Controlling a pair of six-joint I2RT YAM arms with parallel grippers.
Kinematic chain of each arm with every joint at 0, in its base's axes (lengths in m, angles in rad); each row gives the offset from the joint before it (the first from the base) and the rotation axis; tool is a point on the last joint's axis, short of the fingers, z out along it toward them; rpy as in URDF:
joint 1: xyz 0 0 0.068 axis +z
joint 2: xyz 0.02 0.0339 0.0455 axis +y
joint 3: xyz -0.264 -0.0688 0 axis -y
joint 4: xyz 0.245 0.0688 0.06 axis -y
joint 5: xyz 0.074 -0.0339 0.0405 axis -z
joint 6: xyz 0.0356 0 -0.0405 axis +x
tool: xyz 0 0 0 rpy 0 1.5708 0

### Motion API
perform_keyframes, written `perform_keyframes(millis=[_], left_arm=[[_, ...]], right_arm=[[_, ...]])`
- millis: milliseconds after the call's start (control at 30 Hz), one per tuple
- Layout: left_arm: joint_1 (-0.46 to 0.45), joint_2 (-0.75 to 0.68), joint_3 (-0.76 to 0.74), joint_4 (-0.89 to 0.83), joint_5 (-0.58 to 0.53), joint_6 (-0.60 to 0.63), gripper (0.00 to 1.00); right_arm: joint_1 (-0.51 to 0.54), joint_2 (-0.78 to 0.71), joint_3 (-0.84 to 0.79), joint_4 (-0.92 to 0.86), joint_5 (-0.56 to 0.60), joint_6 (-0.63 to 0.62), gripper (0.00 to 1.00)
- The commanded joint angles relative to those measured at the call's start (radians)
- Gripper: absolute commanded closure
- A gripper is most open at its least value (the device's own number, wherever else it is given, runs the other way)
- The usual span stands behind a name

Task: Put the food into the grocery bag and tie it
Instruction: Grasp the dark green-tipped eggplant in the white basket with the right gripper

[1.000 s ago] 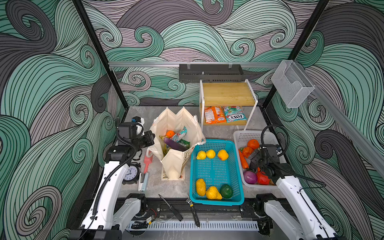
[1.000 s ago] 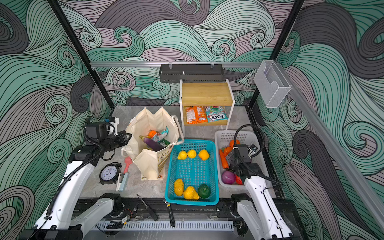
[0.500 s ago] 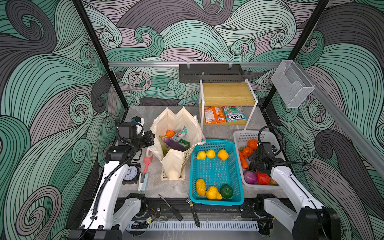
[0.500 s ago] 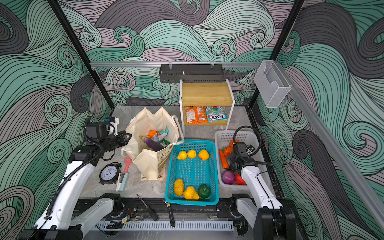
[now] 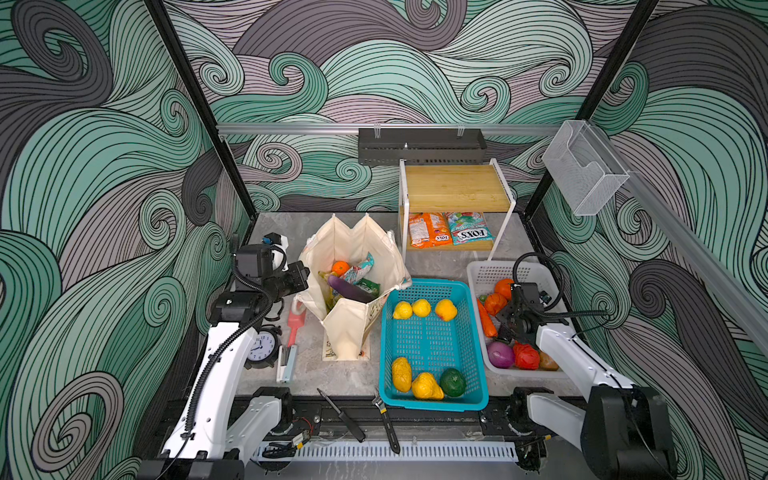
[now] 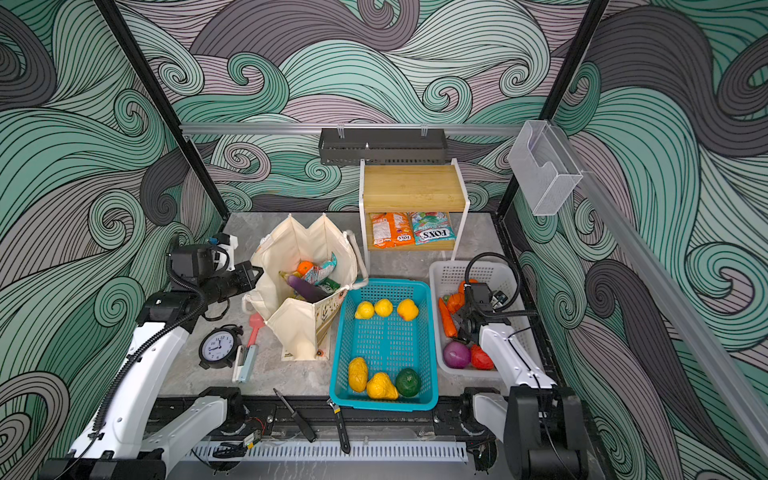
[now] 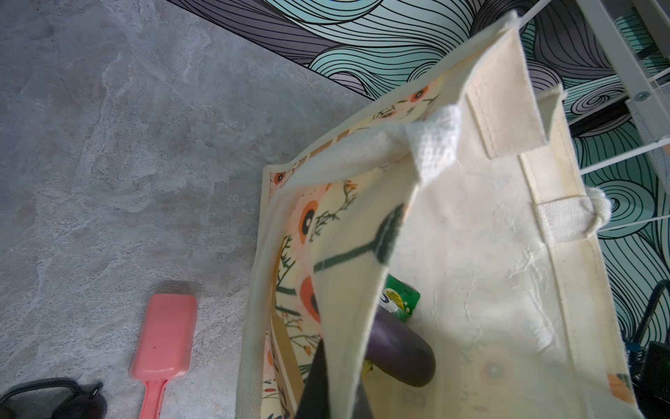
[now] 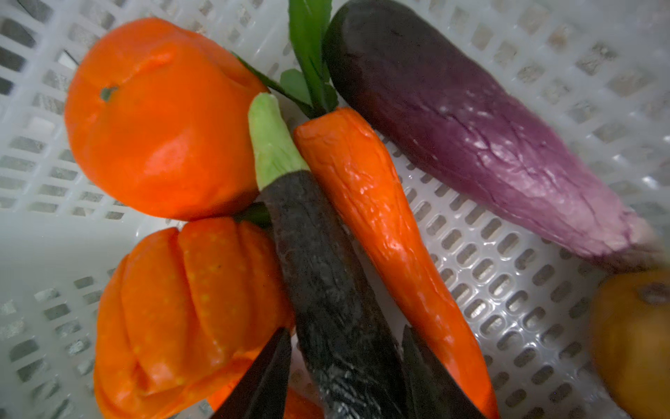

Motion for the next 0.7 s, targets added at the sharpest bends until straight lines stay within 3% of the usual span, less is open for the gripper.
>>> perform_keyframes(millis=[0,100,200,400,500,667], left_arm=[[0.007,-0.008,-0.007,-0.023,0.026,-0.001,1.0],[0.007,-0.008,-0.008,-0.023,0.027,-0.001,1.0],[0.007,-0.01,-0.008,-0.024,0.027,-0.001,1.0],[0.007,-0.009,-0.008,-0.024,0.026,-0.001,1.0],[0.008,-0.01,-0.008,-0.024,0.027,-0.001,1.0],[0.01,-0.009,-0.01,-0.023,0.028,-0.001,1.0]], right_arm=[[-0.006,0.036,-0.009,0.02,0.02,0.023,0.49],[-0.006,0.06,-0.011,0.05,0.02,0.029,0.47],[-0.005,0.084,-0.008,0.064,0.011,0.032,0.38],[-0.006,0.087,-0.008,0.054,0.03,0.034,0.62],[-0.006,0.052,-0.009,0.04,0.035,0.037,0.63],[-0.006,-0.023,-0.013,0.031,0.018,0.037,0.75]])
